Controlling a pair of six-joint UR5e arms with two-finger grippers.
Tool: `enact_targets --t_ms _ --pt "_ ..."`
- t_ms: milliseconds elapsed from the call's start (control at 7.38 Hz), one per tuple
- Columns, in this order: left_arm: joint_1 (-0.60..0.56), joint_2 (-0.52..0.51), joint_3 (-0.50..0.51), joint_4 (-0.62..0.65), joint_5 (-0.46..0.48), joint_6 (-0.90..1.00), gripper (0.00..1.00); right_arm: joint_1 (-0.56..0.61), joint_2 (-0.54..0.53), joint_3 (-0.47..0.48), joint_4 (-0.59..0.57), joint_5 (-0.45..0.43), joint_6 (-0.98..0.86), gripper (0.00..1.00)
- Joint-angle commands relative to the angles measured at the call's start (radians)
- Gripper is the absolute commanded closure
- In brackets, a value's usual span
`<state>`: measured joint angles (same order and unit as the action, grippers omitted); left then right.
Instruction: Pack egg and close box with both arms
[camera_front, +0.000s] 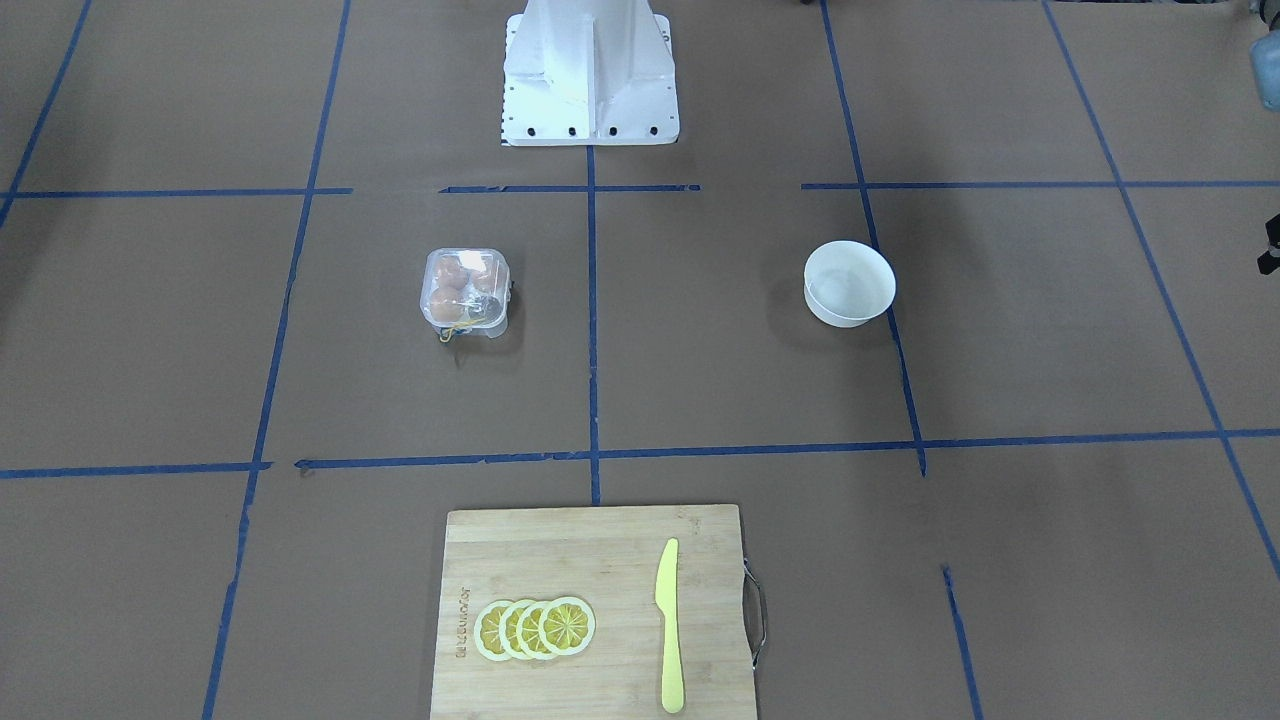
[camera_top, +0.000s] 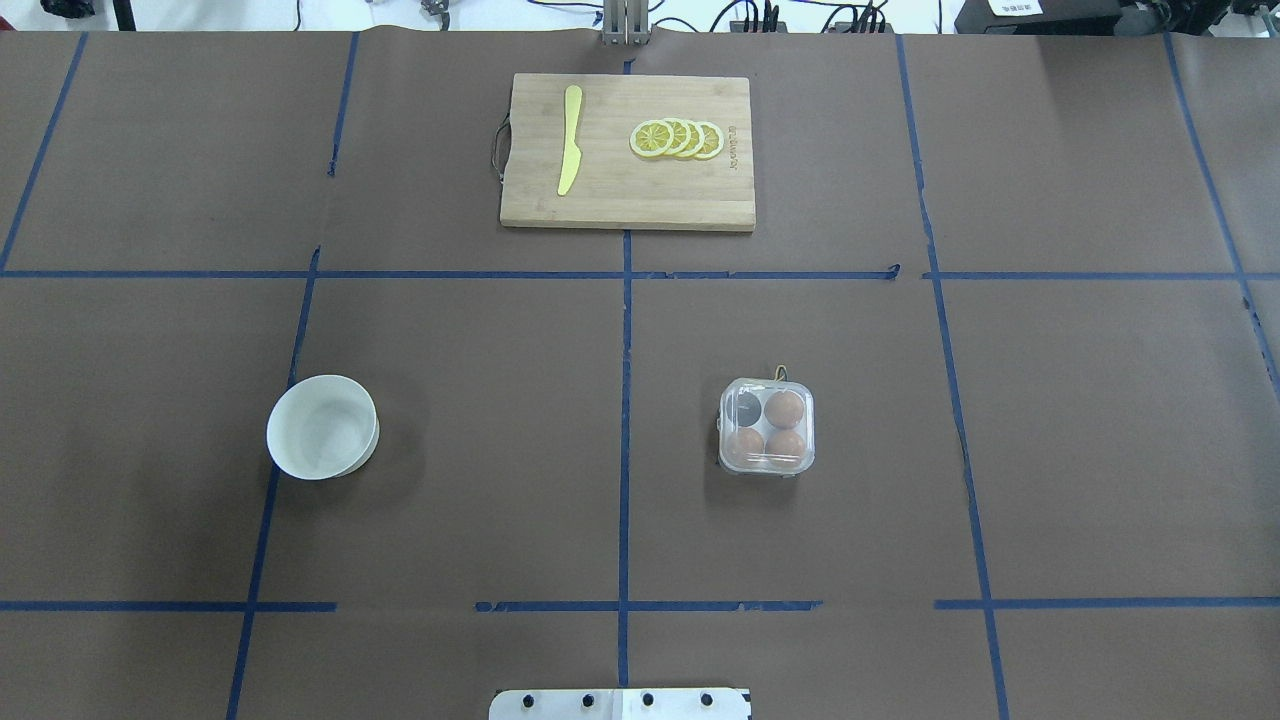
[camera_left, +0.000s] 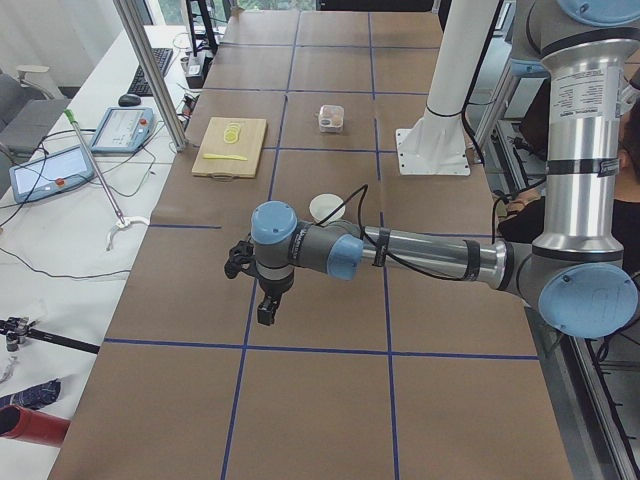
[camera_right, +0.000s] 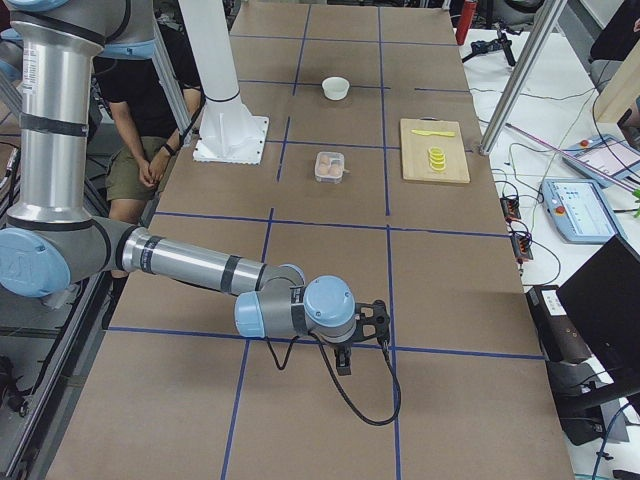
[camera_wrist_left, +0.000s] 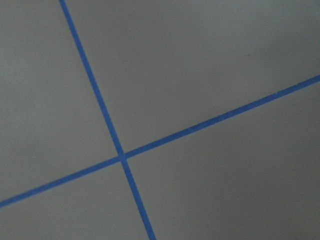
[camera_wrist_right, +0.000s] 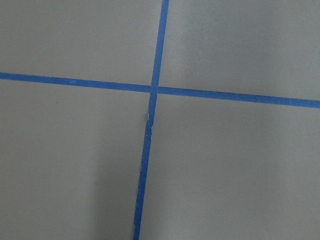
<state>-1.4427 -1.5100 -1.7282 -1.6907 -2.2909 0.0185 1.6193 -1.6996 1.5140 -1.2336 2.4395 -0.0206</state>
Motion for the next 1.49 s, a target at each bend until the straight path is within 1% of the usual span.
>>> enact_targets --t_ms 0,136,271,407,542,678,814,949,1085,1356 --pt "0.001 -0.015 0.028 -0.006 0.025 0.0 0.0 -0.001 0.017 -0.003 -0.009 -0.008 -0.002 0.0" --pt "0.007 -0.051 0.041 0.0 0.025 0.0 0.0 -0.001 0.009 -0.003 -0.009 -0.005 -0.002 0.0" --pt "0.007 -0.058 0.039 0.0 0.025 0.001 0.0 -0.001 0.009 -0.001 -0.007 -0.004 -0.002 0.0" --pt "0.005 -0.052 0.026 0.002 0.022 0.001 0.0 -0.001 0.018 -0.001 -0.009 0.0 0.007 0.0" --pt "0.005 -0.041 0.044 0.003 0.022 0.001 0.0 -0.001 0.023 0.0 -0.009 0.0 0.01 0.0" --pt "0.002 -0.024 0.038 0.003 0.021 0.001 0.0 -0.007 0.037 0.0 -0.01 -0.008 0.01 0.0" --pt "0.002 0.002 0.024 0.005 0.013 0.001 0.0 -0.034 0.041 -0.001 -0.021 -0.008 0.01 0.0" --pt "0.001 -0.001 0.021 0.046 0.008 0.001 0.0 -0.047 0.044 0.002 -0.07 -0.002 0.001 0.0" --pt "-0.001 -0.009 0.012 0.098 -0.019 0.001 0.0 -0.05 0.044 0.005 -0.09 0.0 -0.004 0.0" --pt "0.001 -0.001 0.009 0.1 -0.027 0.0 0.0 -0.075 0.043 0.003 -0.095 0.003 -0.004 0.0"
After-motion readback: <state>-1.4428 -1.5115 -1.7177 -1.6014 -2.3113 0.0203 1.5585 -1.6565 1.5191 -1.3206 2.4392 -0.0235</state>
